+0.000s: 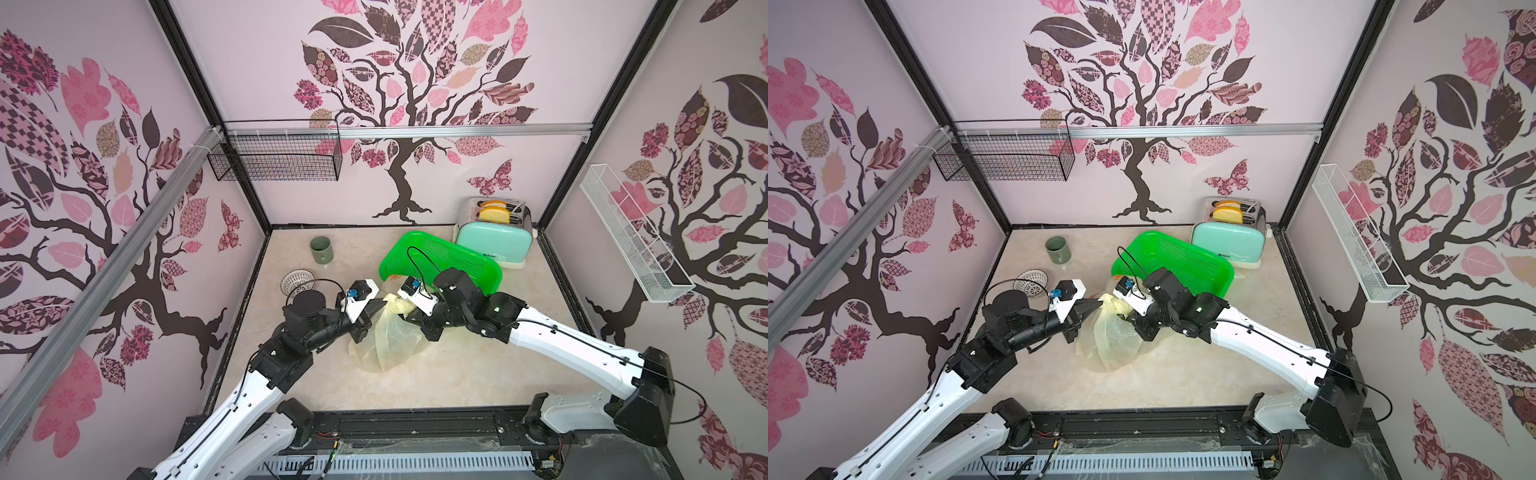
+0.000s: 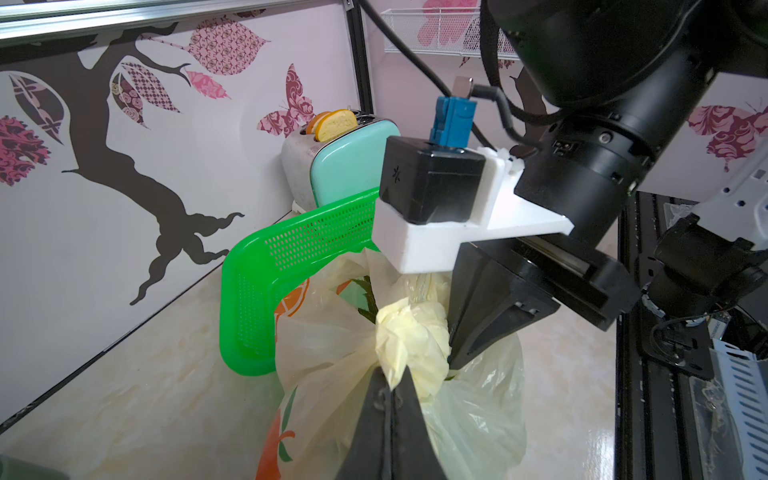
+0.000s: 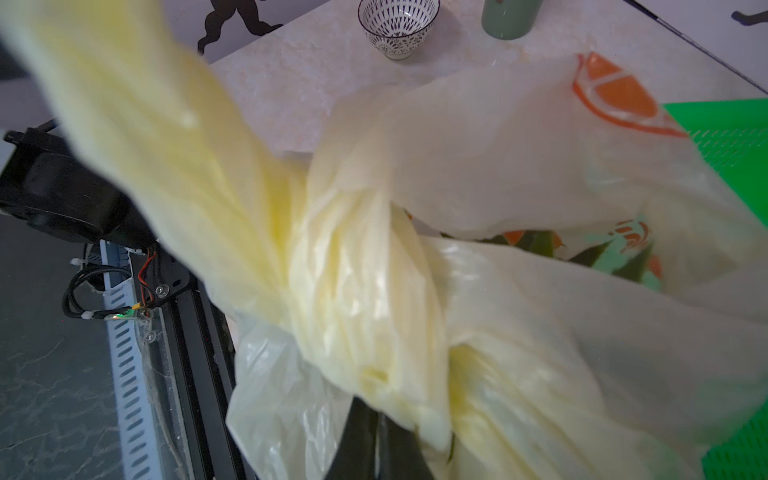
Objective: Place the pineapple into a plastic bag & tie a knot
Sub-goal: Cross the plastic bag at the center of the board.
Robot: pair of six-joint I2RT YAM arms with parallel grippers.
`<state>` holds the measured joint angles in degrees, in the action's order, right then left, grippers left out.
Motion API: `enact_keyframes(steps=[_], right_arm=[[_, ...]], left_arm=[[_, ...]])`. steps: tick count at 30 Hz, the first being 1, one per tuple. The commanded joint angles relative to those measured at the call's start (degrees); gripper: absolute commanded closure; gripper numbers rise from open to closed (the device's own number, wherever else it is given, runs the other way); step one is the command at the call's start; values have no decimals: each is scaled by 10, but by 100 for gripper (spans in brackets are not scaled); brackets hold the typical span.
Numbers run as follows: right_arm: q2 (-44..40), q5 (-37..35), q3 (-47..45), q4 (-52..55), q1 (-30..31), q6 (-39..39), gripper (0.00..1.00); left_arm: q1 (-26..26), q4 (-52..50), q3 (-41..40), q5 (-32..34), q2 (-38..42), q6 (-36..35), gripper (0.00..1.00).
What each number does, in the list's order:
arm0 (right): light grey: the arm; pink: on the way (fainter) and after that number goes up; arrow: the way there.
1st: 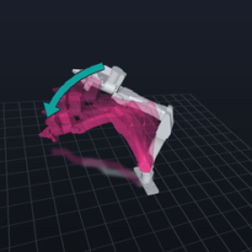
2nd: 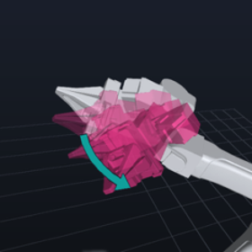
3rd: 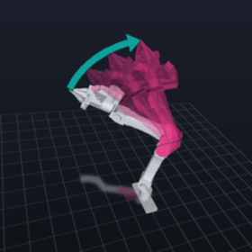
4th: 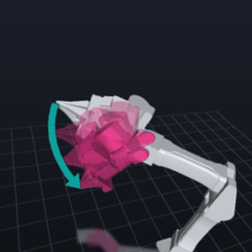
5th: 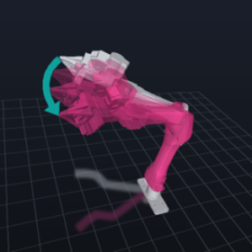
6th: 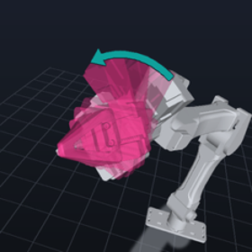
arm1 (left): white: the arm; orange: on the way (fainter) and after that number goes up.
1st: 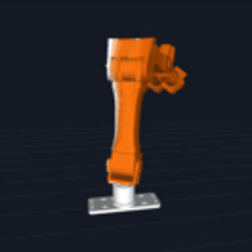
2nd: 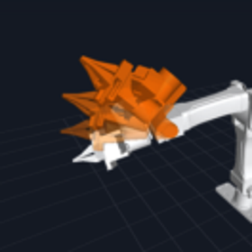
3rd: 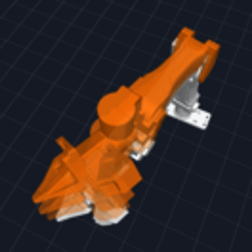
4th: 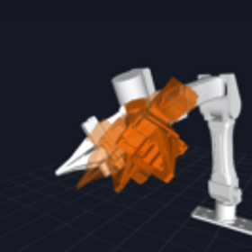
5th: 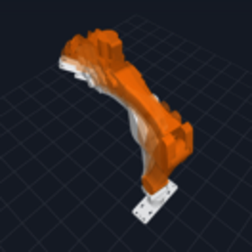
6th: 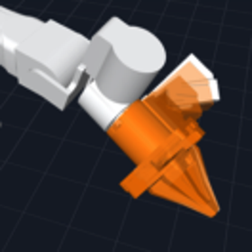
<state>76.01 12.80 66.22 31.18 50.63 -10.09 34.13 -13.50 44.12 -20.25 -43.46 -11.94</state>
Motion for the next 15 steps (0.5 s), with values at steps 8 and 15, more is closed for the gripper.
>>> enact_keyframes(steps=[8, 15], right_arm=[[-16, 19, -12, -47, 2, 35, 100], [-14, 25, -14, -47, 2, 35, 100]], left_arm=[[-19, 51, -74, -37, 66, 34, 24], [-23, 67, -53, -57, 8, 1, 2]])
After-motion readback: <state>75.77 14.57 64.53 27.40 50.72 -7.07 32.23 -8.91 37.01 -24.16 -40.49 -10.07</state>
